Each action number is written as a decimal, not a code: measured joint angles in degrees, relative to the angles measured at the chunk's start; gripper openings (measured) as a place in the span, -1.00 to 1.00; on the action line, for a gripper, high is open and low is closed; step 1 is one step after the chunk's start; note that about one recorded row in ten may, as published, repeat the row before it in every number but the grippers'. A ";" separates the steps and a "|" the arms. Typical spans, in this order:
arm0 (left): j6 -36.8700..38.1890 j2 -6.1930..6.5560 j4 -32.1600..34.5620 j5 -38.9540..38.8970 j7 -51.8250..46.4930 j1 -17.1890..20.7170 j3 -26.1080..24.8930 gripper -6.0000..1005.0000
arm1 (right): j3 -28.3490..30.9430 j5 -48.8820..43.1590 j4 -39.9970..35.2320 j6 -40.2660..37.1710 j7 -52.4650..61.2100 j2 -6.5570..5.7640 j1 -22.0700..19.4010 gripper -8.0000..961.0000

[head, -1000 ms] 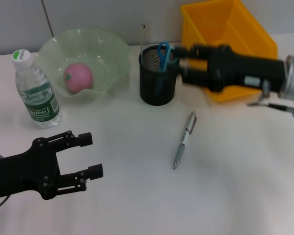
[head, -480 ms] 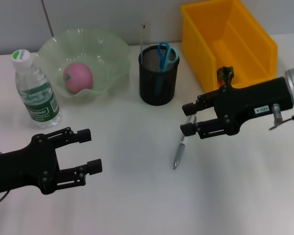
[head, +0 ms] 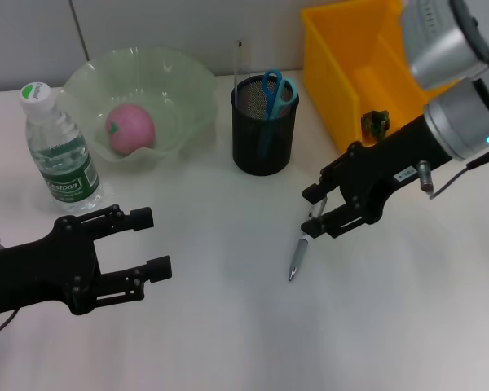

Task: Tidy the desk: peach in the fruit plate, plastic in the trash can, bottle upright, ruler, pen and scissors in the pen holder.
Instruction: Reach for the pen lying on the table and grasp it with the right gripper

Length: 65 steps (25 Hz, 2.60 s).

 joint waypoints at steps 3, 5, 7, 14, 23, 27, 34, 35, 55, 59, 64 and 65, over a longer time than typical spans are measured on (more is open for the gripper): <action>0.06 0.03 0.06 -0.05 -0.19 -0.02 -0.19 0.59 | -0.01 -3.40 -0.21 0.00 0.34 0.73 1.14 0.14; 0.18 0.05 0.07 -0.09 -0.20 -0.01 -0.40 0.59 | -0.03 -5.29 -0.23 -0.01 0.82 1.07 1.80 0.13; 0.22 0.06 0.06 -0.12 -0.20 0.00 -0.49 0.59 | -0.18 -6.87 -0.28 -0.01 1.17 1.45 2.41 0.13; 0.25 0.07 -0.06 -0.23 -0.20 0.07 -0.57 0.59 | -0.64 -11.03 -0.45 -0.04 1.09 2.55 3.79 0.12; -0.24 0.12 -0.03 -0.54 -0.91 0.21 -0.78 0.59 | -5.83 -13.97 -2.32 -0.50 -1.73 3.29 6.01 0.11; -3.00 0.05 0.07 -0.40 -1.65 0.41 -0.78 0.59 | -8.92 -17.28 -3.18 -0.33 -3.05 4.27 7.95 0.10; -4.71 0.15 0.82 -0.44 -1.25 0.06 -0.87 0.59 | -12.69 -23.21 -2.77 2.01 -4.03 5.67 10.61 0.09; -4.71 0.15 0.82 -0.44 -1.25 0.06 -0.87 0.59 | -14.00 -23.38 -2.80 2.76 -4.79 5.68 10.74 0.09; -9.37 -0.18 0.37 -5.31 -1.64 1.60 -1.49 0.59 | -24.63 -28.39 -7.61 2.78 -20.22 5.66 11.25 0.06; -9.51 -0.24 0.39 -5.34 -1.65 1.89 -1.49 0.59 | -27.46 -26.25 -7.20 3.20 -21.81 5.18 11.73 0.05; -9.99 -0.35 0.36 -5.38 -1.68 1.92 -1.47 0.59 | -28.88 -23.30 -4.69 4.22 -24.41 4.33 13.43 0.04; -10.03 -0.36 0.36 -5.40 -1.68 1.92 -1.47 0.59 | -29.00 -22.98 -4.11 4.68 -24.99 4.31 13.74 0.04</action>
